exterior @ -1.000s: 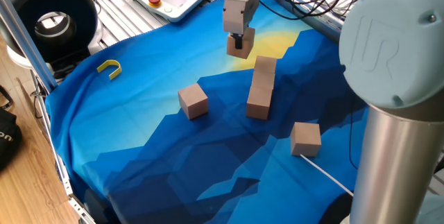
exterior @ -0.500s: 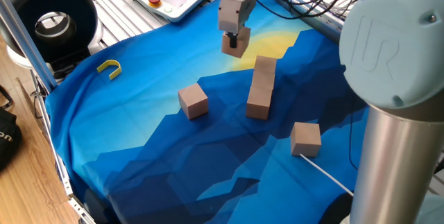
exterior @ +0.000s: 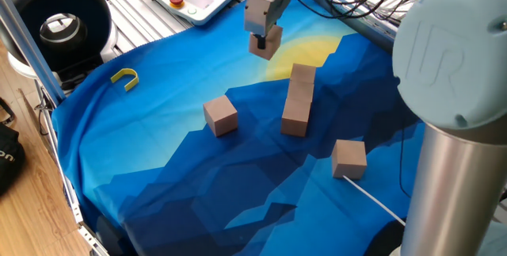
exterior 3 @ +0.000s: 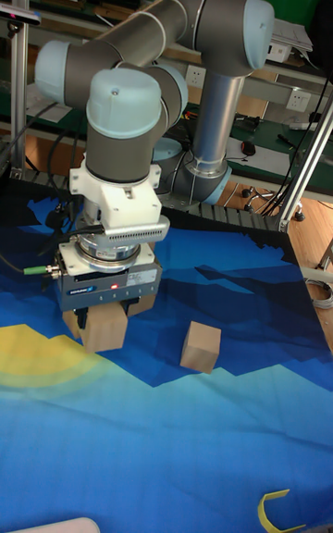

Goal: Stack the blocks into a pyramid shape

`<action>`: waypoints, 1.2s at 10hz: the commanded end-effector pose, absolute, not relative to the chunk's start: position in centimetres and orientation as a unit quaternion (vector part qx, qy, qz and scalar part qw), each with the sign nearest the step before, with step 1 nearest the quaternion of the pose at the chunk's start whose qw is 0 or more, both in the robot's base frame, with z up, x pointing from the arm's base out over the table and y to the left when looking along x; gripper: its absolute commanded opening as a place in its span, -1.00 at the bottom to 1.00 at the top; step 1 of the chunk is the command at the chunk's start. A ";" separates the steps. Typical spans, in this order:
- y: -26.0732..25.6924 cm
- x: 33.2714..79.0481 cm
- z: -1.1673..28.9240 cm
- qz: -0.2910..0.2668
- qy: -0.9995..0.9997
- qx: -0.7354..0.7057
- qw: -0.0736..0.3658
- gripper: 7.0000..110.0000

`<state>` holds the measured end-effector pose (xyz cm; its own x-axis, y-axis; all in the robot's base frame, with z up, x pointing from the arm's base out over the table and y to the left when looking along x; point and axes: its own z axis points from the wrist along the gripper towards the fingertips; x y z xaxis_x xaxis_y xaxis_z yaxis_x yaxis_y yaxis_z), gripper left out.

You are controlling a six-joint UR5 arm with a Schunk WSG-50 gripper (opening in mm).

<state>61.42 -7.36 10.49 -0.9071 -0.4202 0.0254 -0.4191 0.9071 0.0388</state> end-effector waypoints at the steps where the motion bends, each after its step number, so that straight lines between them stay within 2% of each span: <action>1: -7.4 58.1 10.4 -0.022 -0.964 0.262 0.047 -1.00; 2: -7.8 57.4 10.5 -0.020 -0.959 0.277 0.053 -1.00; 4: -9.7 58.4 10.3 0.030 -0.967 0.251 0.024 -1.00; 9: -8.2 56.3 11.7 0.001 -0.962 0.273 0.030 -1.00; 12: -7.5 54.5 11.2 -0.042 -0.953 0.297 0.040 -1.00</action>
